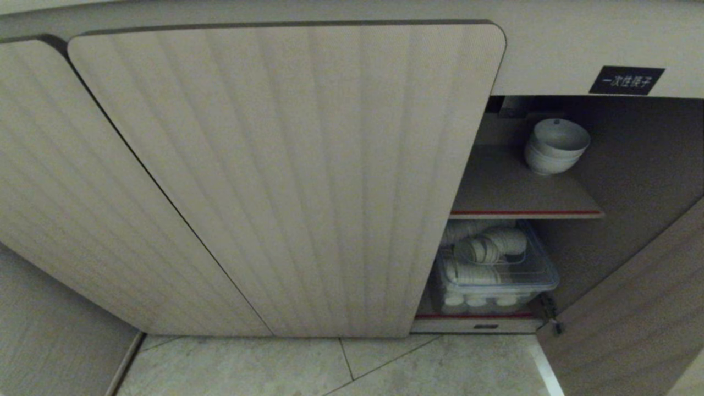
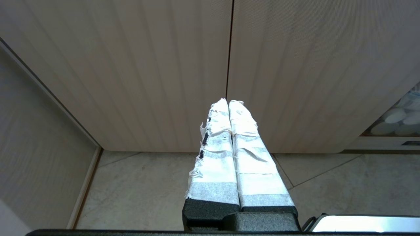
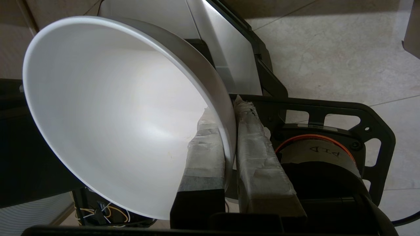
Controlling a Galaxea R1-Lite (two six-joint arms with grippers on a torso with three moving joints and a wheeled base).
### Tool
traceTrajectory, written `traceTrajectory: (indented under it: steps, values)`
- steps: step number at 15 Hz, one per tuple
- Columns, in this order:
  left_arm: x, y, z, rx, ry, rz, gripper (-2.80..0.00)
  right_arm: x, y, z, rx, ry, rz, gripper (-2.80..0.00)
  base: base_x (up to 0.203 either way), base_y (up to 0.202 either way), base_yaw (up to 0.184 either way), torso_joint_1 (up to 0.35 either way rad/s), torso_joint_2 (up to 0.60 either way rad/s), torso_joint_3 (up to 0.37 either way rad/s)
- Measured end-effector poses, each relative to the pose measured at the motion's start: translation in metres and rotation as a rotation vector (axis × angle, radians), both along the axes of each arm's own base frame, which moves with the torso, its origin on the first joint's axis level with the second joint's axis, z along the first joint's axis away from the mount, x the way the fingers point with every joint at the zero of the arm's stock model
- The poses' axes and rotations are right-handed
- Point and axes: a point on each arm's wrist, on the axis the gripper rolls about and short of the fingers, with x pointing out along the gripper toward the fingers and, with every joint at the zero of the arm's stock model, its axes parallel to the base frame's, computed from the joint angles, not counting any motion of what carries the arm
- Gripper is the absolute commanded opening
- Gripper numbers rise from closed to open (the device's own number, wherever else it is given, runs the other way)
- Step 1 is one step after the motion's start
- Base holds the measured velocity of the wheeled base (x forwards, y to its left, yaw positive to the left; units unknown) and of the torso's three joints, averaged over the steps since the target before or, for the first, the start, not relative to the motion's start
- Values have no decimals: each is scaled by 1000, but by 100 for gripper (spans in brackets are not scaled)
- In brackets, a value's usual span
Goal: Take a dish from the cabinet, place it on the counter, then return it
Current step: Put it back into the cabinet
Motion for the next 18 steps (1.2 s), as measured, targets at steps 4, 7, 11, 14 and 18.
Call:
traceTrajectory:
  steps: [4,7,11,14,18]
  values:
    - [0,0,0,0,0,0,-280,1,0,2,-1,-12,-3,-280,0,0,0,0,0,0]
    - [0,0,0,0,0,0,-280,4,1,4,2,-26,-4,-280,0,0,0,0,0,0]
    - [0,0,0,0,0,1,-280,21,6,8,2,-58,-14,-280,0,0,0,0,0,0]
    - [0,0,0,0,0,0,-280,40,11,13,-4,-66,-22,-280,0,0,0,0,0,0]
    - [0,0,0,0,0,0,-280,71,20,20,-5,-60,-27,-280,0,0,0,0,0,0]
